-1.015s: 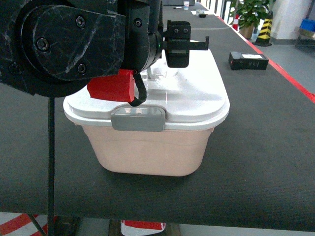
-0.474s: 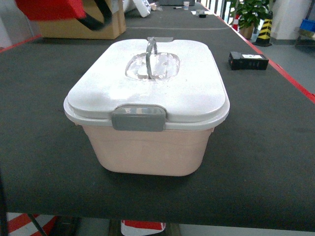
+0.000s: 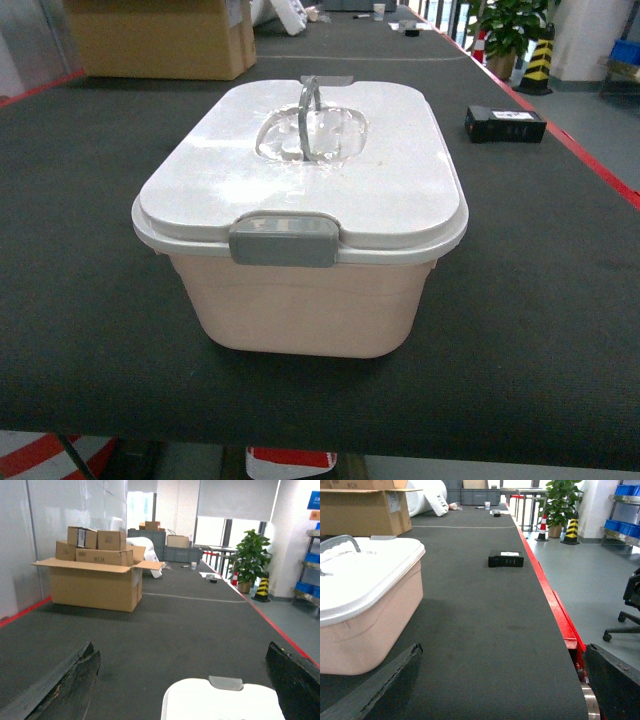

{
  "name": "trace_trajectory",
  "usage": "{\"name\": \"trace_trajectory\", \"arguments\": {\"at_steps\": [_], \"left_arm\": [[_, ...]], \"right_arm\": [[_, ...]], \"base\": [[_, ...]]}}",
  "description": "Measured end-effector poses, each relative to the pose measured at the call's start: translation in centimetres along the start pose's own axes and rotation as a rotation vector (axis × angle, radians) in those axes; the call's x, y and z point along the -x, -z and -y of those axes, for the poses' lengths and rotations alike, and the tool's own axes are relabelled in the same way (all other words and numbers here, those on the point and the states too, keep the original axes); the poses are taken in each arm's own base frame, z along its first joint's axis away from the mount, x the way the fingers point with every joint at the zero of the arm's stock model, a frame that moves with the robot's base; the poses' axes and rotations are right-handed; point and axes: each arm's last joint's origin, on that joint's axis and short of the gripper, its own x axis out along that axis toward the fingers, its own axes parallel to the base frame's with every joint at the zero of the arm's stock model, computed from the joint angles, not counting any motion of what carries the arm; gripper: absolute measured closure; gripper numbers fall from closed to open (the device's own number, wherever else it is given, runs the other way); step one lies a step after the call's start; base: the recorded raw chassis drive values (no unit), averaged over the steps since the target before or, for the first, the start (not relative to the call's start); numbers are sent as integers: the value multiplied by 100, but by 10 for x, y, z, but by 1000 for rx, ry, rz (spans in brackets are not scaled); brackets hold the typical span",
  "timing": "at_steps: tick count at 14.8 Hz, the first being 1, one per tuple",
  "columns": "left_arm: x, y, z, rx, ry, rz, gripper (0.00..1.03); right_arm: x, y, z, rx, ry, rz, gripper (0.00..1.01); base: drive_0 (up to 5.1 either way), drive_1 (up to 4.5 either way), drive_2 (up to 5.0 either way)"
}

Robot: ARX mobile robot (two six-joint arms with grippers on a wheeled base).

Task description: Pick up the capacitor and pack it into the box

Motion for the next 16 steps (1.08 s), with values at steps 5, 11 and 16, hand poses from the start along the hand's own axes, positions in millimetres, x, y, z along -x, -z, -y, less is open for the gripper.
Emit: {"name": "trace_trajectory", "arguments": {"at_steps": [5,11,16], "left_arm": [[38,26,-36,-84,-6,-211,38],[118,68,-88,-84,-8,-229,101],[158,83,-105,-84,-7,-231,101]], "right_arm": [[0,0,0,0,0,-1,3],[0,0,0,0,0,-1,3],[0,0,0,0,0,-1,3]], "base": [[0,0,0],[0,0,0],[0,0,0]]}}
